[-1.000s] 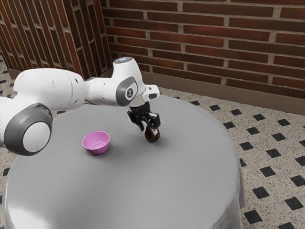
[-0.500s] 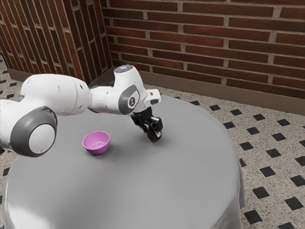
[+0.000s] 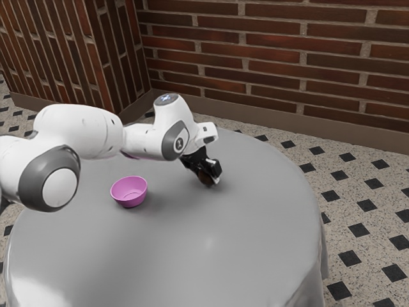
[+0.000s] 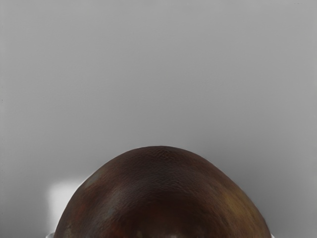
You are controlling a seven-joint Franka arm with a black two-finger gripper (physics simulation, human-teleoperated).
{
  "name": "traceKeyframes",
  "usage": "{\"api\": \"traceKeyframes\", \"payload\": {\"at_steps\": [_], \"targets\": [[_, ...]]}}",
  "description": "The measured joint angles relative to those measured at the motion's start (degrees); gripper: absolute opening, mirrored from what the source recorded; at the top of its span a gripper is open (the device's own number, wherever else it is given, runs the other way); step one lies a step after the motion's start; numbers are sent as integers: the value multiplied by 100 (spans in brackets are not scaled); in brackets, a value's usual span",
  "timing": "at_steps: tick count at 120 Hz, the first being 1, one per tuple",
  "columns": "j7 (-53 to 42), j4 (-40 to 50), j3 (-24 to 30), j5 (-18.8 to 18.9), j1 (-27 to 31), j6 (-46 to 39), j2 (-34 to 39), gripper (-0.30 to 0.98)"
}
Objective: Place the pear in the bowl.
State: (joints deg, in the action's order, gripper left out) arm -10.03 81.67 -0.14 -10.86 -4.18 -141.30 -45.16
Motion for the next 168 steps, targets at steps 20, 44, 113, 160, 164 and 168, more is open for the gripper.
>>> {"api": "traceKeyframes", "payload": {"at_steps": [20, 44, 113, 160, 164, 168], "targets": [[10, 420, -68, 52, -44, -63, 459, 38], [80, 1498, -234, 99, -27, -105, 1487, 33], [268, 3656, -1158, 124, 51, -138, 3155, 32], [301, 3371, -1167, 130, 359, -299, 2452, 32], [303, 3380, -1167, 130, 361, -307, 2448, 32], [305, 3395, -1166, 130, 359, -314, 2449, 32]]}}
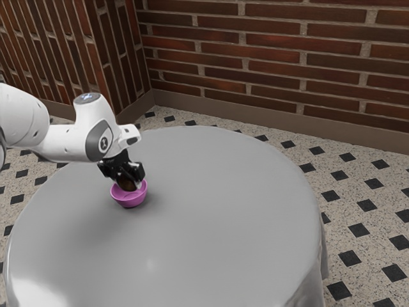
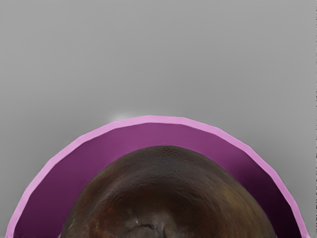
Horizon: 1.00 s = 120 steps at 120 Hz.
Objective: Place the pear in the bowl.
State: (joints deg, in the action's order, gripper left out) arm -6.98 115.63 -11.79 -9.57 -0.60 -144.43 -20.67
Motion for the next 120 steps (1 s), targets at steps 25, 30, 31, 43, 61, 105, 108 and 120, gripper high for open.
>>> {"api": "traceKeyframes", "payload": {"at_steps": [25, 30, 31, 43, 61, 105, 108, 120], "targets": [[13, 124, 9, -10, -9, -23, 30, 36], [4, 129, 9, -29, -6, -22, 35, 40], [1, 132, 9, -33, -5, -21, 38, 41], [-50, 159, 10, -83, -3, -11, 121, 50], [-129, 273, 11, -104, -43, 21, 471, 59], [-250, -1375, 25, 684, -644, 1451, 1179, 67], [-255, -1609, 39, 735, -662, 1670, 1175, 67], [-271, -2384, 65, 924, -771, 2544, 1145, 68]]}}
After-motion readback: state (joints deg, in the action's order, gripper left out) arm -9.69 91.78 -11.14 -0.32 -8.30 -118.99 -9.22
